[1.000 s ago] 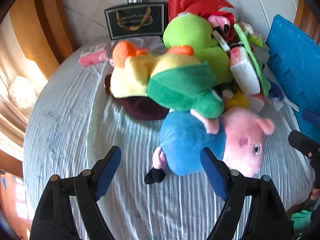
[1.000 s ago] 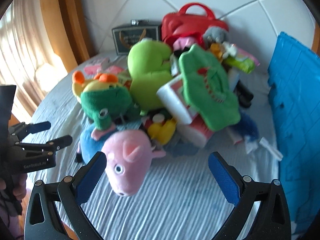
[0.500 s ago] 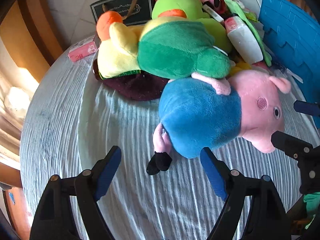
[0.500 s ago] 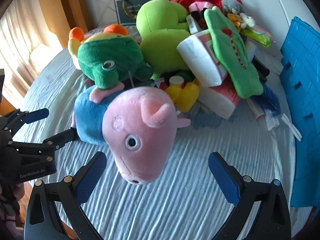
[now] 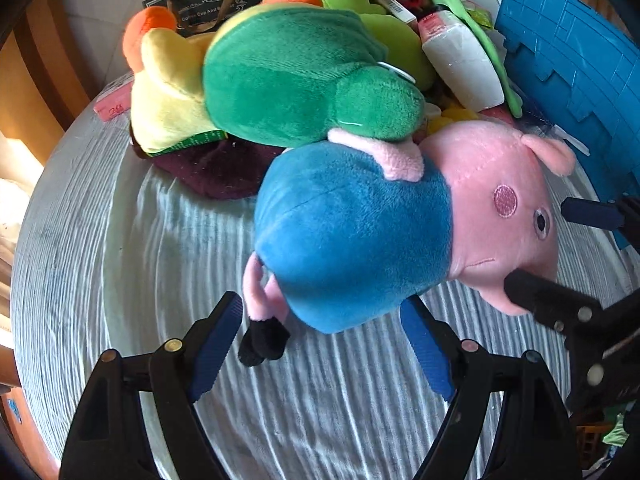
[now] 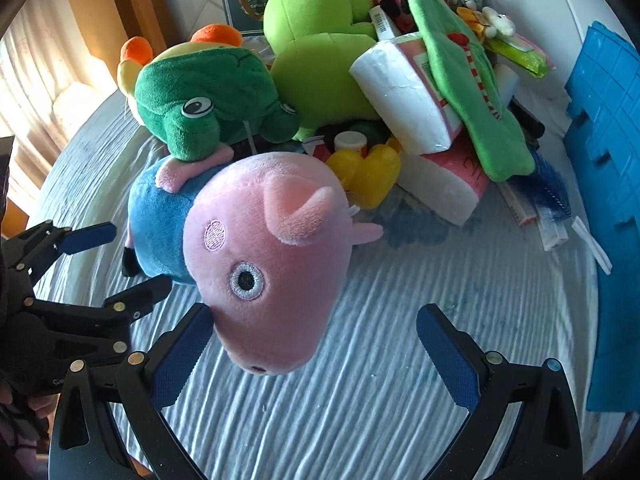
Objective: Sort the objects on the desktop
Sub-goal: 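Grasp the blue-shirted pig plush with both tools and lift it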
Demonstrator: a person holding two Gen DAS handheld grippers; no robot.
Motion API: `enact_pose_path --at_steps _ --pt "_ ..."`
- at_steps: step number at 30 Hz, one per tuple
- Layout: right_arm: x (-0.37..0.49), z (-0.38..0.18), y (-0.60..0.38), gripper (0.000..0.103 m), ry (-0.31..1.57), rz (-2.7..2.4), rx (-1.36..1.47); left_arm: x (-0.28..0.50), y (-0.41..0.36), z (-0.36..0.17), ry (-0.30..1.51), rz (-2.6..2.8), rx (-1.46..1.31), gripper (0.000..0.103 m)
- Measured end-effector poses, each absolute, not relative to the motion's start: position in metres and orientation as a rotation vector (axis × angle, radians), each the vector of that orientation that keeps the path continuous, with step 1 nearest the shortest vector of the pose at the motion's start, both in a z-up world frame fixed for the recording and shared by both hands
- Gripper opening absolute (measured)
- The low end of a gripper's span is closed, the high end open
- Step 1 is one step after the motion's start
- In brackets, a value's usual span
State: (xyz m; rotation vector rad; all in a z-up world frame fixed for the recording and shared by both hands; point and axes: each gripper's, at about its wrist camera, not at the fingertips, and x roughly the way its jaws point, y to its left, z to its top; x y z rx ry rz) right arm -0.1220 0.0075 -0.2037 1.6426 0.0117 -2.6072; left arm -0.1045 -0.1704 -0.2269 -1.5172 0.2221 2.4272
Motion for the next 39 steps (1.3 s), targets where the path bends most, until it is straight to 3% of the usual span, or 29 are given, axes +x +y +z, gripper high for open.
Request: enact_pose_path --at_steps 21,23,25,28,39 --pt "-0.169 -0.216 0.004 0.103 -0.064 -2.522 1.623 -0.134 -0.15 -0.247 0.243 2.367 -1.516 0.081" --pt "-0.169 -0.216 0.0 0.08 -0.08 -2.504 1.63 -0.13 -0.152 -0.245 0.217 2.376 -1.508 0.071" --pt "-0.164 -0.212 0.0 0.069 -0.052 -2.512 1.619 -0.124 -0.153 -0.24 0.201 2.385 -1.5 0.066" --pt "-0.152 -0.2 0.008 0.06 -0.094 -2.494 1.591 -0.109 -0.151 -0.227 0.206 2.415 -1.466 0.06" --pt "-0.115 -0.167 0.061 0.054 -0.149 -2.532 1.569 -0.081 -0.099 -0.185 0.251 2.36 -1.329 0.057"
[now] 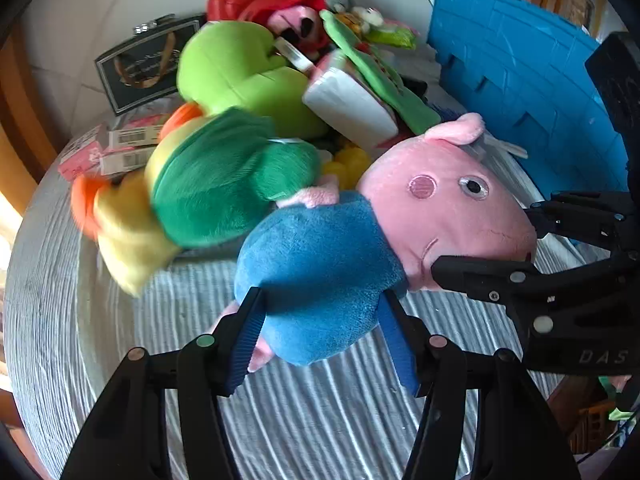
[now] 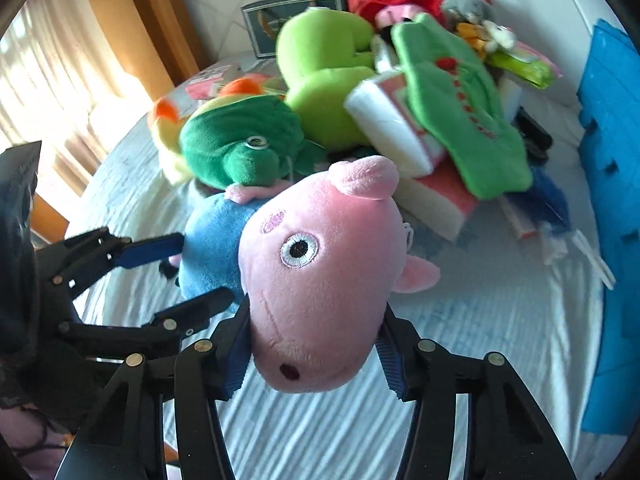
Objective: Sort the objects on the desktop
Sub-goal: 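Grasp the blue-shirted pig plush with both tools and lift it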
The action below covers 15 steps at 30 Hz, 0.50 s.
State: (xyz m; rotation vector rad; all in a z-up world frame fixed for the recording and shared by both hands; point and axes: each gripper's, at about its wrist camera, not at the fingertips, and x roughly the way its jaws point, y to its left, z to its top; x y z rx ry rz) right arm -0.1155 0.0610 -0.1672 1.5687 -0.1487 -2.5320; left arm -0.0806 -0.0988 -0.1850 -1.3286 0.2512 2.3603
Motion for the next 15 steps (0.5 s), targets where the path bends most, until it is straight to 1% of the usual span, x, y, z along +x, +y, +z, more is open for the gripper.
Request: enact_pose_path --at_steps 1,3,4,5,7,8,9,10,11,12,13,15 --pt "-0.111 -0.173 0.063 0.054 -0.192 -2.52 1.602 -0.081 -0.095 -0.19 0.249 2.353 -1.337 0.057" --pt "-0.099 -0.186 0.072 0.054 -0.296 -2.496 1.673 -0.082 -0.088 -0.198 0.229 2.324 -1.387 0.067" --pt "-0.096 -0.194 0.081 0.059 -0.333 -2.485 1.715 -0.082 -0.086 -0.204 0.227 2.316 -1.412 0.076" --pt "-0.094 -0.2 0.086 0.062 -0.336 -2.483 1.749 -0.083 -0.083 -0.209 0.233 2.307 -1.437 0.078" --pt "-0.094 -0.211 0.099 0.076 -0.322 -2.484 1.777 -0.082 -0.077 -0.221 0.265 2.292 -1.476 0.078" --pt "-0.093 -0.213 0.102 0.078 -0.329 -2.474 1.766 -0.081 -0.073 -0.225 0.289 2.29 -1.488 0.078" --pt "-0.093 -0.213 0.103 0.084 -0.33 -2.467 1.757 -0.08 -0.069 -0.228 0.309 2.288 -1.493 0.079" --pt "-0.094 -0.213 0.104 0.089 -0.317 -2.46 1.747 -0.081 -0.065 -0.228 0.315 2.29 -1.494 0.08" --pt "-0.095 -0.213 0.103 0.092 -0.298 -2.456 1.739 -0.082 -0.062 -0.231 0.327 2.29 -1.498 0.082" --pt "-0.097 -0.213 0.104 0.098 -0.28 -2.448 1.729 -0.084 -0.06 -0.232 0.338 2.289 -1.5 0.082" --pt "-0.101 -0.214 0.101 0.102 -0.265 -2.431 1.712 -0.086 -0.058 -0.234 0.343 2.287 -1.502 0.085" --pt "-0.109 -0.216 0.096 0.103 -0.242 -2.417 1.684 -0.091 -0.055 -0.237 0.331 2.277 -1.505 0.087"
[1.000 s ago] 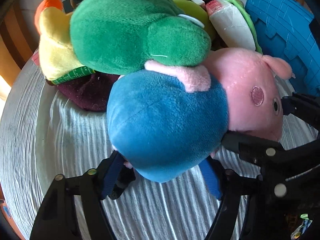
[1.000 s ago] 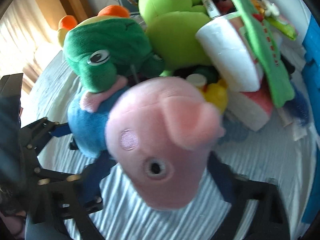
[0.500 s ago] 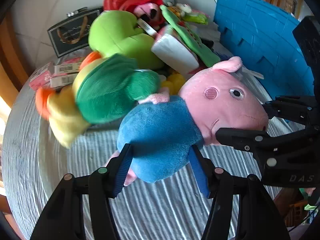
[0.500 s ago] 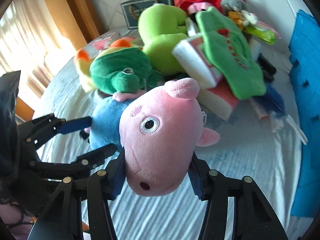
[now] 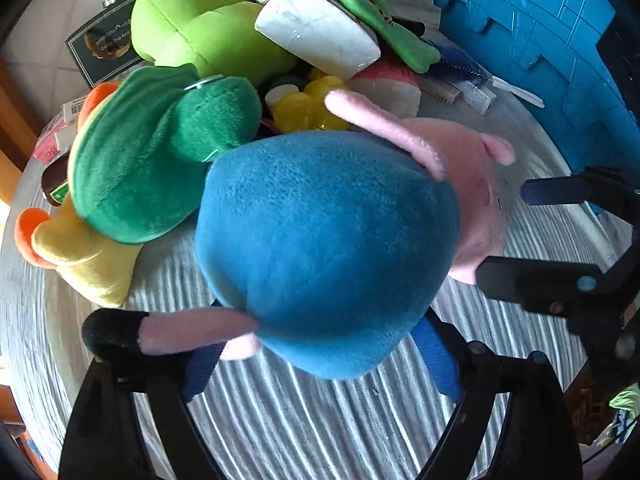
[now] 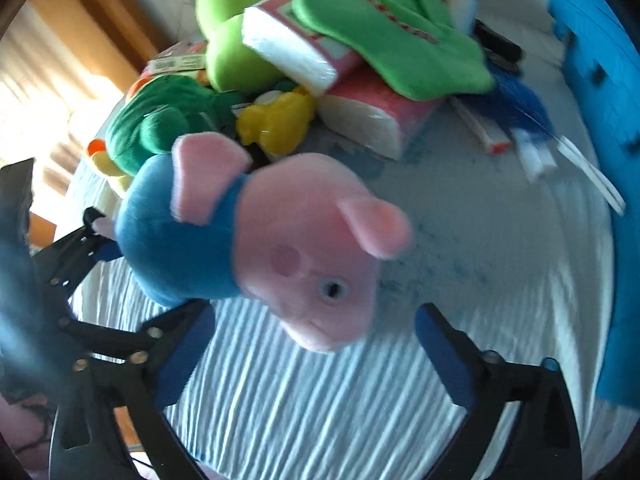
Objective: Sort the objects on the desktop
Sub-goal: 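Grasp the blue-shirted pig plush with both tools and lift it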
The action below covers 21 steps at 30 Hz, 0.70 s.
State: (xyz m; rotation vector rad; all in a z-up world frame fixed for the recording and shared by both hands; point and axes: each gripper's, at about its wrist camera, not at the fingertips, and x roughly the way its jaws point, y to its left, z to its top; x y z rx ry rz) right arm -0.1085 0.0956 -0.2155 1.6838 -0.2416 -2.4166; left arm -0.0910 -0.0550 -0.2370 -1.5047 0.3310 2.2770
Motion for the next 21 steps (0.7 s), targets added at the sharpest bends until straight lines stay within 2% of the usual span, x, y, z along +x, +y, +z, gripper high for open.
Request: enact_pose_path --at_steps 3,6,7,8,9,10,11,17,21 --pt "-0.127 -0.226 0.091 0.103 -0.231 -2.405 1.677 -0.093 -0.055 -0.242 0.354 2.274 -1.502 0.088" --pt "-0.142 -0.24 0.091 0.103 -0.318 -2.338 1.657 -0.101 -0.057 -0.247 0.382 2.283 -1.5 0.088" --pt "-0.144 -0.244 0.09 0.103 -0.327 -2.315 1.658 -0.102 -0.058 -0.248 0.377 2.282 -1.498 0.086" --pt "-0.144 -0.245 0.088 0.1 -0.32 -2.301 1.66 -0.1 -0.06 -0.247 0.368 2.282 -1.486 0.08" --pt "-0.142 -0.243 0.086 0.087 -0.298 -2.305 1.656 -0.098 -0.062 -0.244 0.368 2.292 -1.469 0.079" --pt "-0.138 -0.238 0.082 0.07 -0.229 -2.334 1.655 -0.095 -0.064 -0.24 0.365 2.303 -1.455 0.077" --pt "-0.135 -0.235 0.08 0.062 -0.202 -2.348 1.654 -0.093 -0.065 -0.235 0.353 2.31 -1.44 0.076" --pt "-0.118 -0.201 0.084 0.058 -0.218 -2.415 1.545 -0.076 -0.057 -0.199 0.377 2.357 -1.332 0.076" --pt "-0.1 -0.161 0.086 0.058 -0.207 -2.492 1.417 -0.062 -0.056 -0.157 0.389 2.418 -1.19 0.076"
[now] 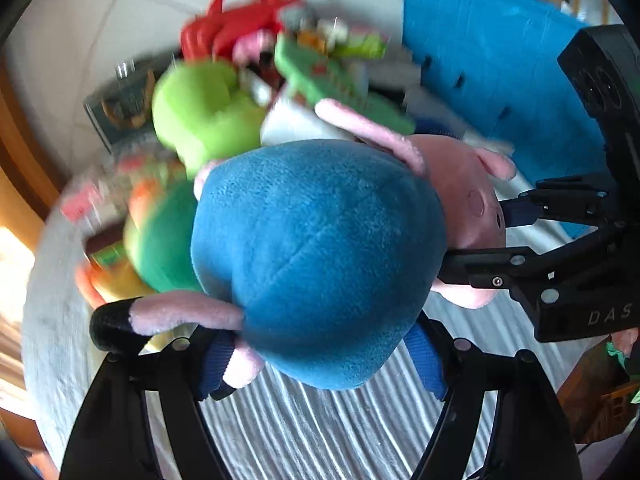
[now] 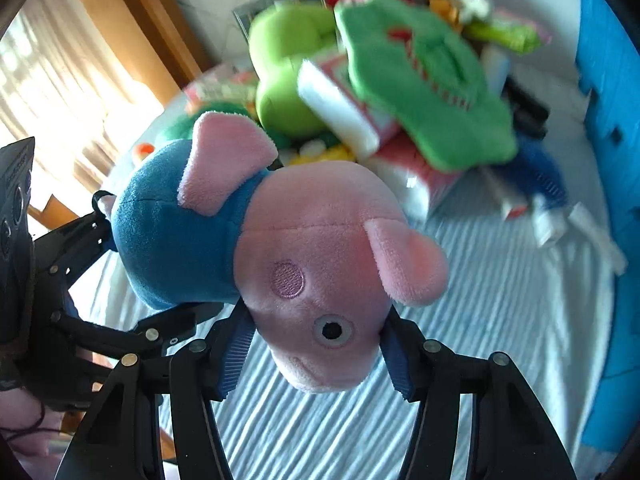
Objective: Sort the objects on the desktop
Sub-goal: 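Carry the blue-shirted pig over the blue bin and release it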
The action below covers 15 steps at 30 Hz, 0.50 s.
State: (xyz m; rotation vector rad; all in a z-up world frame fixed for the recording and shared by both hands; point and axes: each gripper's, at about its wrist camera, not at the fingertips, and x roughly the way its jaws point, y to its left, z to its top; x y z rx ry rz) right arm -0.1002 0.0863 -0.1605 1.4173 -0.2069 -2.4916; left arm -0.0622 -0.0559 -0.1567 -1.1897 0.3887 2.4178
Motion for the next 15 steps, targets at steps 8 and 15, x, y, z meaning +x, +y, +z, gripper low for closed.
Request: enact_pose_path --at_steps 8,15 --pt "-0.073 -0.067 0.117 0.058 -0.154 -2.687 1.175 -0.045 -0.037 -0.071 0.415 2.509 -0.898 0.076" --pt "-0.044 0.005 0.161 0.058 -0.094 -2.857 1.02 -0.043 0.014 -0.007 0.415 2.523 -0.675 0.076"
